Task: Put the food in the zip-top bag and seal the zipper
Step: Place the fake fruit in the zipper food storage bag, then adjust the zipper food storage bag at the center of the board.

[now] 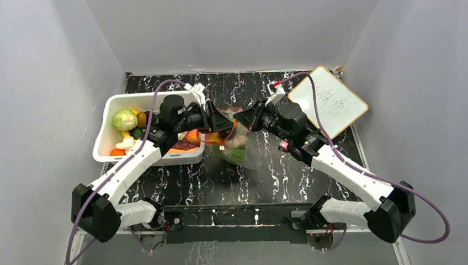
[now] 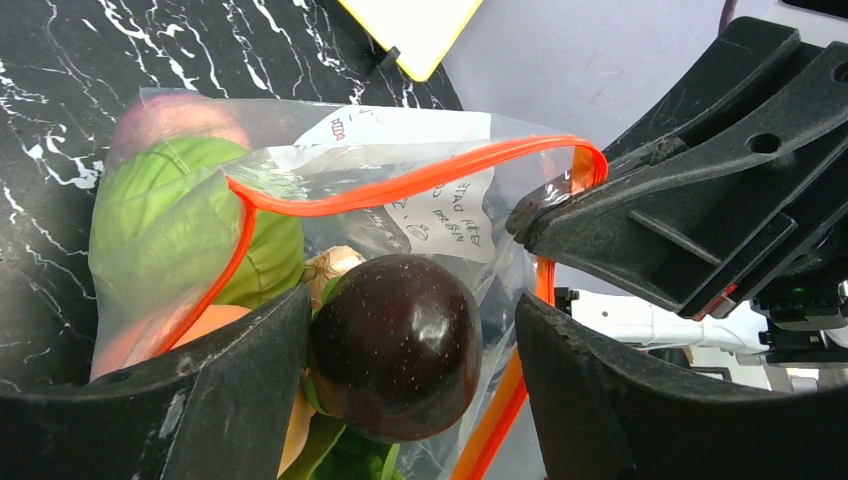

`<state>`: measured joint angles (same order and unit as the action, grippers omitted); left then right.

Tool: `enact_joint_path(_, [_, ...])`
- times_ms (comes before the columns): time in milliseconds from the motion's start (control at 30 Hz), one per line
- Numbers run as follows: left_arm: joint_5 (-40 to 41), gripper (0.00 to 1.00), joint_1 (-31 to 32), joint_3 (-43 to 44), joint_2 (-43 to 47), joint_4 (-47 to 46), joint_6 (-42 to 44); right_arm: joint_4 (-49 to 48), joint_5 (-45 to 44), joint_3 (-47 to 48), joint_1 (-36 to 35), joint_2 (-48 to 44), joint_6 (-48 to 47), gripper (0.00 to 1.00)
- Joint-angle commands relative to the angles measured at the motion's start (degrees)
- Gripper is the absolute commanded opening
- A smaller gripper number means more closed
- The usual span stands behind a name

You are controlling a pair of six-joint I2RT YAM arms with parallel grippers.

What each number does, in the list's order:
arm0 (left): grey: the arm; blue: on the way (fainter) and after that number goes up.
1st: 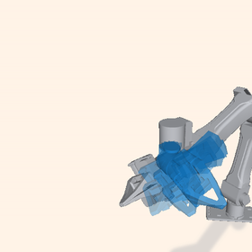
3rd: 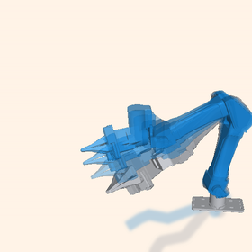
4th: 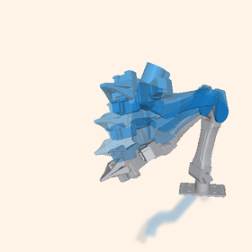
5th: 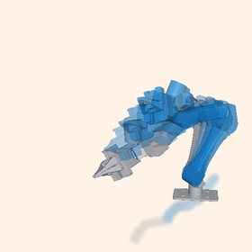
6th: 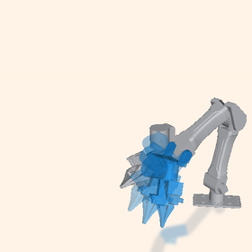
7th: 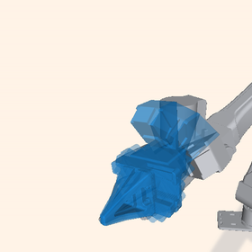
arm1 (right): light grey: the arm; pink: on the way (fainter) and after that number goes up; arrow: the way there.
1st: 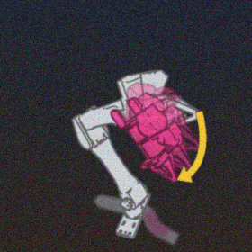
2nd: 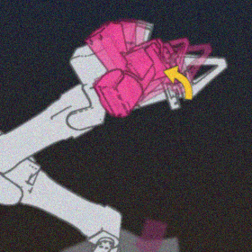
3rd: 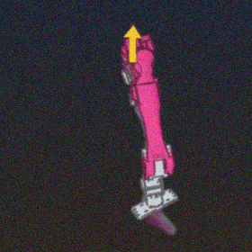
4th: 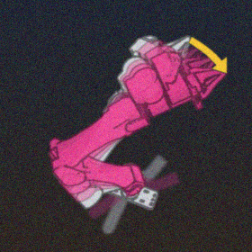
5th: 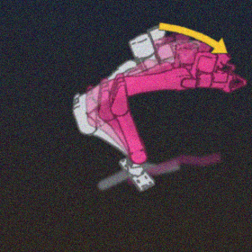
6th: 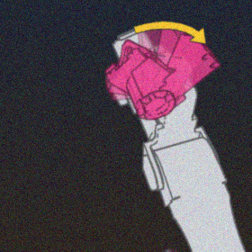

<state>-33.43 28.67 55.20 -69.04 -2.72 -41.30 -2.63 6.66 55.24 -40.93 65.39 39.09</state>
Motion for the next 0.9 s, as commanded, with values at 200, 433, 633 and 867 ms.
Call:
enact_joint_path(200, [2.34, 0.75, 0.51, 4.36, 3.9, 5.59, 4.61, -5.25, -1.19, 0.26, -0.29, -2.06, 0.54, 0.0])
enact_joint_path(433, [7.54, 0.75, 0.51, 11.51, 4.92, 15.76, 12.05, -4.27, -2.52, 1.04, -0.29, -2.06, 2.95, 0.0])
enact_joint_path(633, [14.33, 0.76, 0.56, 12.75, 7.75, 21.51, 16.25, -5.23, -4.31, 0.94, -0.29, -1.76, 7.73, 0.0])
enact_joint_path(867, [15.29, 0.73, 0.51, 10.78, 13.68, 23.81, 17.5, -8.18, -9.75, 0.42, -0.28, -2.41, 13.69, 0.0])
